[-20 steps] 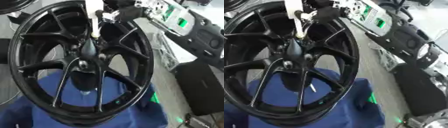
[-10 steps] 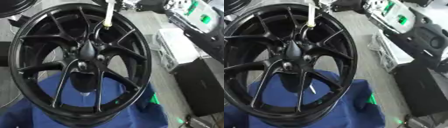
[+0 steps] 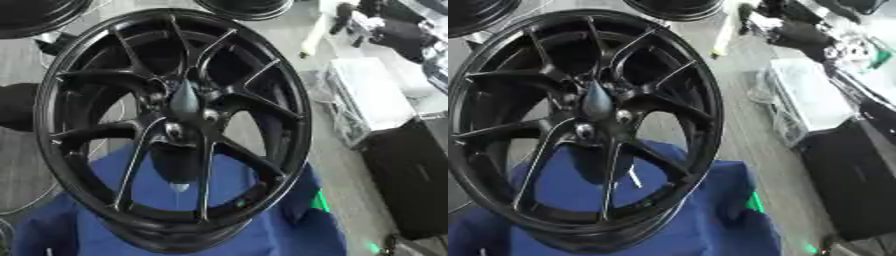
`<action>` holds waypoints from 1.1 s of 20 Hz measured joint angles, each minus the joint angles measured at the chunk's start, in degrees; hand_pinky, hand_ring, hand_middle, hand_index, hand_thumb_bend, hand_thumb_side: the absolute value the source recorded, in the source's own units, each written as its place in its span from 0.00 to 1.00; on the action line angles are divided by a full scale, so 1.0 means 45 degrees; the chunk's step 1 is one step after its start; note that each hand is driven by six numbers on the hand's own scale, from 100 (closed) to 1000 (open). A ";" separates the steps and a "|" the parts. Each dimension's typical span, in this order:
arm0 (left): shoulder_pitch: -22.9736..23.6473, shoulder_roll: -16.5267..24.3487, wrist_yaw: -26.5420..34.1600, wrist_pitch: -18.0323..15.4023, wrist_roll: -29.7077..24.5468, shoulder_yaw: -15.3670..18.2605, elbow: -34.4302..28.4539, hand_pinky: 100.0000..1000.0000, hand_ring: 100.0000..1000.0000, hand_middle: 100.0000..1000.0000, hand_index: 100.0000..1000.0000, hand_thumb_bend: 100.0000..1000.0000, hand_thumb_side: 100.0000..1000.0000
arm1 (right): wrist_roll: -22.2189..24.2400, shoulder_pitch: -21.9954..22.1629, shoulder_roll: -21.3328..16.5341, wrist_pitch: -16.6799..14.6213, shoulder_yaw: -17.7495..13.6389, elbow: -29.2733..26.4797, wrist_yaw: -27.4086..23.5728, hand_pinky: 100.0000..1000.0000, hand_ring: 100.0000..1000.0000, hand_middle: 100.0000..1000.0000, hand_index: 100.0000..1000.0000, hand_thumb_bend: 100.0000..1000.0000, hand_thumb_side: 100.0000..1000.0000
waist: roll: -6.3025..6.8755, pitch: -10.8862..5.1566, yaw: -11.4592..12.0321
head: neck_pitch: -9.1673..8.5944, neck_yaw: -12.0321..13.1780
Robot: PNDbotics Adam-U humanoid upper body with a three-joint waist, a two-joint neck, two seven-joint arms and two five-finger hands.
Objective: Pull the pin out of the wheel hub.
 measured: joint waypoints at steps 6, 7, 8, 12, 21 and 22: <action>0.0003 -0.0019 0.0000 -0.0034 0.0036 0.0038 0.0000 0.72 0.73 0.62 0.69 0.02 0.71 | -0.1167 0.2600 0.3753 -0.2087 -0.0549 0.0002 0.3415 0.89 0.63 0.36 0.51 0.00 0.20 | 0.0425 0.0002 -0.0255 | -0.0118 0.0373; 0.0002 -0.0024 0.0000 -0.0034 0.0037 0.0042 -0.0001 0.72 0.73 0.62 0.69 0.02 0.71 | -0.1283 0.2672 0.4355 -0.2281 -0.0492 0.0002 0.4118 0.89 0.66 0.41 0.57 0.00 0.22 | 0.0466 0.0002 -0.0257 | -0.0149 0.0417; 0.0001 -0.0037 0.0000 -0.0034 0.0037 0.0043 -0.0001 0.72 0.73 0.62 0.69 0.03 0.71 | -0.1358 0.2681 0.4917 -0.2392 -0.0397 0.0002 0.4809 0.90 0.69 0.46 0.63 0.00 0.21 | 0.0500 0.0002 -0.0258 | -0.0160 0.0460; -0.0005 -0.0169 0.0002 -0.0034 0.0037 0.0043 -0.0001 0.72 0.73 0.62 0.69 0.03 0.71 | -0.1326 0.2603 0.6894 -0.2099 -0.0014 0.0002 0.7406 0.98 0.82 0.76 0.83 0.00 0.14 | 0.0605 0.0002 -0.0272 | -0.0167 0.0566; -0.0006 -0.0243 0.0002 -0.0034 0.0037 0.0045 0.0000 0.71 0.73 0.62 0.69 0.03 0.71 | -0.1121 0.2495 0.9454 0.0787 0.0496 0.0002 1.1176 1.00 0.86 0.84 0.89 0.02 0.31 | 0.0647 0.0002 -0.0359 | -0.0173 0.0700; -0.0006 -0.0243 0.0002 -0.0033 0.0037 0.0045 0.0000 0.71 0.73 0.62 0.69 0.03 0.71 | -0.1074 0.2494 0.9590 0.0993 0.0508 0.0002 1.1265 1.00 0.86 0.84 0.89 0.02 0.31 | 0.0647 0.0002 -0.0361 | -0.0174 0.0713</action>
